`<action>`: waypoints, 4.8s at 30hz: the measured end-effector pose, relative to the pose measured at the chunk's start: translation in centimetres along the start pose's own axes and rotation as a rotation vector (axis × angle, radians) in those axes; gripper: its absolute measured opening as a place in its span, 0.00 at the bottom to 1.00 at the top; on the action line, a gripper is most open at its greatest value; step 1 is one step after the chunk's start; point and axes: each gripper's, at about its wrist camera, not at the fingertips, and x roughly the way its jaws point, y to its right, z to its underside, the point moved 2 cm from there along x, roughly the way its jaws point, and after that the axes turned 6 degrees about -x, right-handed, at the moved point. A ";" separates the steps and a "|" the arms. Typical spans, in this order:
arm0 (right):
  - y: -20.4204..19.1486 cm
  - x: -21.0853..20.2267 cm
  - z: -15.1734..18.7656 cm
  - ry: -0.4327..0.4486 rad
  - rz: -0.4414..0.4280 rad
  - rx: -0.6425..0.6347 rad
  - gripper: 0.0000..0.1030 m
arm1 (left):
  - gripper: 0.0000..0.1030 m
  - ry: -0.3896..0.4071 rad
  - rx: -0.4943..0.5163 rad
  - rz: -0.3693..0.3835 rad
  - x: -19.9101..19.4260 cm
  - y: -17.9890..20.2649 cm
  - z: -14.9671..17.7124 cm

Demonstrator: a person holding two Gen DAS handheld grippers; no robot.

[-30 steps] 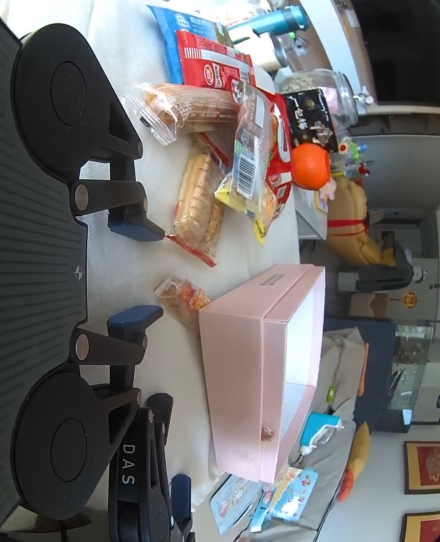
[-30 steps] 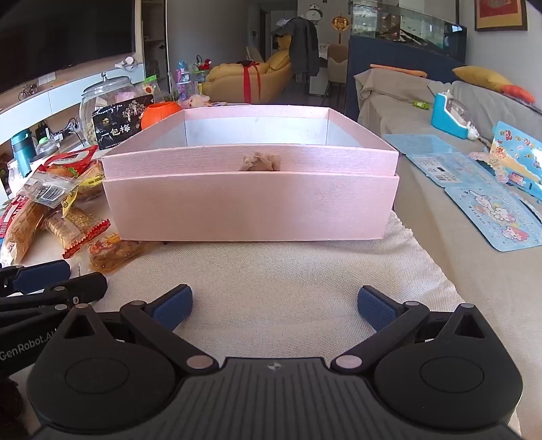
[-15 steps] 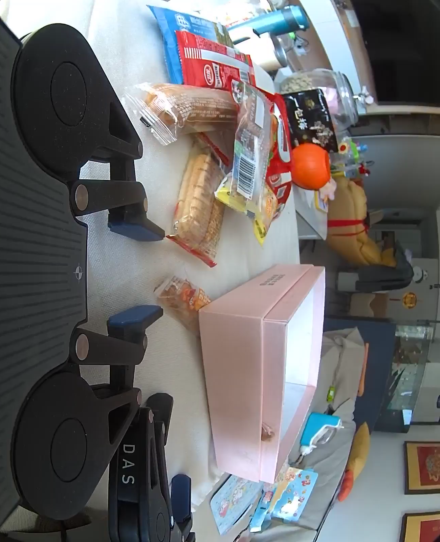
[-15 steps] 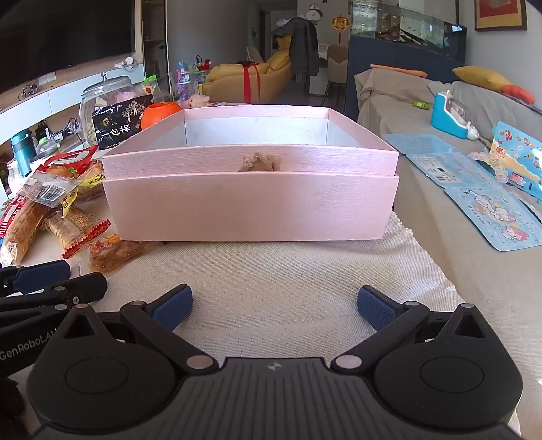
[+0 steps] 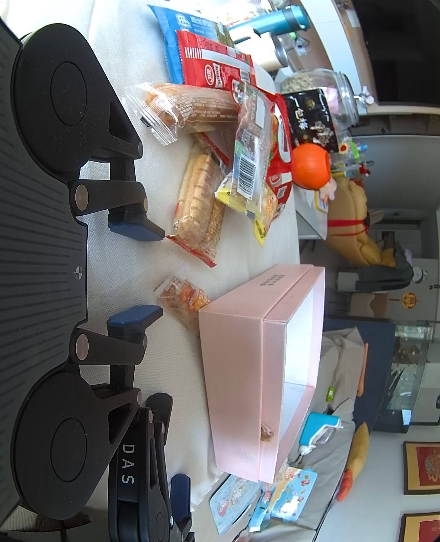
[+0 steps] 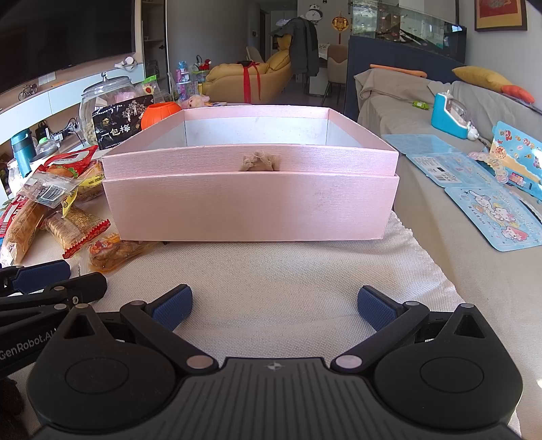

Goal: Organize snacks

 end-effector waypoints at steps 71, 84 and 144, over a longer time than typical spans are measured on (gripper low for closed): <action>0.8 0.5 -1.2 -0.114 -0.081 -0.039 1.00 | 0.42 -0.035 -0.021 0.086 -0.1 -1.5 -1.1; -1.1 3.0 -7.3 -0.183 -0.330 0.000 0.96 | 0.41 0.002 -0.128 0.069 -2.6 -7.1 -4.5; -1.8 -0.8 -4.2 -0.088 -0.287 -0.134 0.20 | 0.40 -0.236 0.167 0.132 -1.8 -3.4 -1.9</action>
